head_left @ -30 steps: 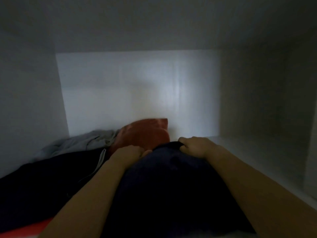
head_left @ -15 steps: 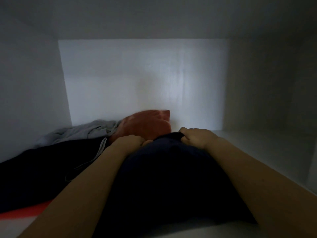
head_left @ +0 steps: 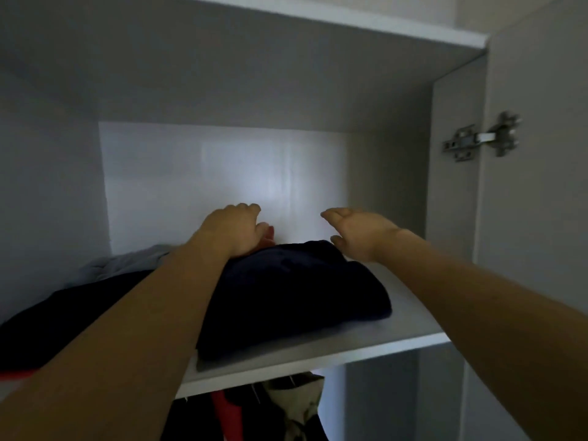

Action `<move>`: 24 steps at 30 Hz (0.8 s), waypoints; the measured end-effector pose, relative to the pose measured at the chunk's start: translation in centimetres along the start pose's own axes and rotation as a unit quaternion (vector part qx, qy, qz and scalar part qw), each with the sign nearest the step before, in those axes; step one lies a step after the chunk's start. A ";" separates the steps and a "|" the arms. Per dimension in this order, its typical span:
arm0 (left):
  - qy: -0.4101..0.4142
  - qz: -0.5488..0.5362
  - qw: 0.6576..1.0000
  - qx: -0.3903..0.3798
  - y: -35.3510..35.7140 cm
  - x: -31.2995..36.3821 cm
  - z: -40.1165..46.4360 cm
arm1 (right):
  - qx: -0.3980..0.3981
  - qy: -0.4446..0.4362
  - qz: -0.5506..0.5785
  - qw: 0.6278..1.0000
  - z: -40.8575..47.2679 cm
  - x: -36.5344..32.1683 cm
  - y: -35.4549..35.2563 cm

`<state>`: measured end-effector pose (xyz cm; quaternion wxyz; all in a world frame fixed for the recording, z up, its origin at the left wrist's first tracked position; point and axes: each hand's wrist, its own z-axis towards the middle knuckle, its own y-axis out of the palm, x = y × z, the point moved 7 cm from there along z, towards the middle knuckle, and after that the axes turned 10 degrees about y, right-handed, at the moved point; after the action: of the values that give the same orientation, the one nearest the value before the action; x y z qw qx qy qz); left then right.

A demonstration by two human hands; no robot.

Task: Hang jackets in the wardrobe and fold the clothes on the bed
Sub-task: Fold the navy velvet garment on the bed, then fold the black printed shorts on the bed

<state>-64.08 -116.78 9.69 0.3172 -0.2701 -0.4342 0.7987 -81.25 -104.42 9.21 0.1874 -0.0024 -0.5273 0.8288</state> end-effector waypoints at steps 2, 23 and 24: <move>0.027 -0.005 1.000 0.012 -0.8 2.2 -1.3 | -0.004 0.024 0.010 1.000 -2.9 0.7 -1.2; 0.354 -0.141 0.917 0.118 -16.3 40.8 -23.7 | -0.034 0.410 0.020 0.911 -52.8 9.7 -17.8; 0.364 -0.147 0.912 0.117 -17.4 43.0 -25.4 | -0.030 0.429 0.022 0.903 -56.1 10.2 -19.0</move>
<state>-69.40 -64.32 5.86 0.5968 -0.4358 -0.2266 0.6345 -73.54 -45.19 2.93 0.3771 -0.3747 -0.4200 0.7355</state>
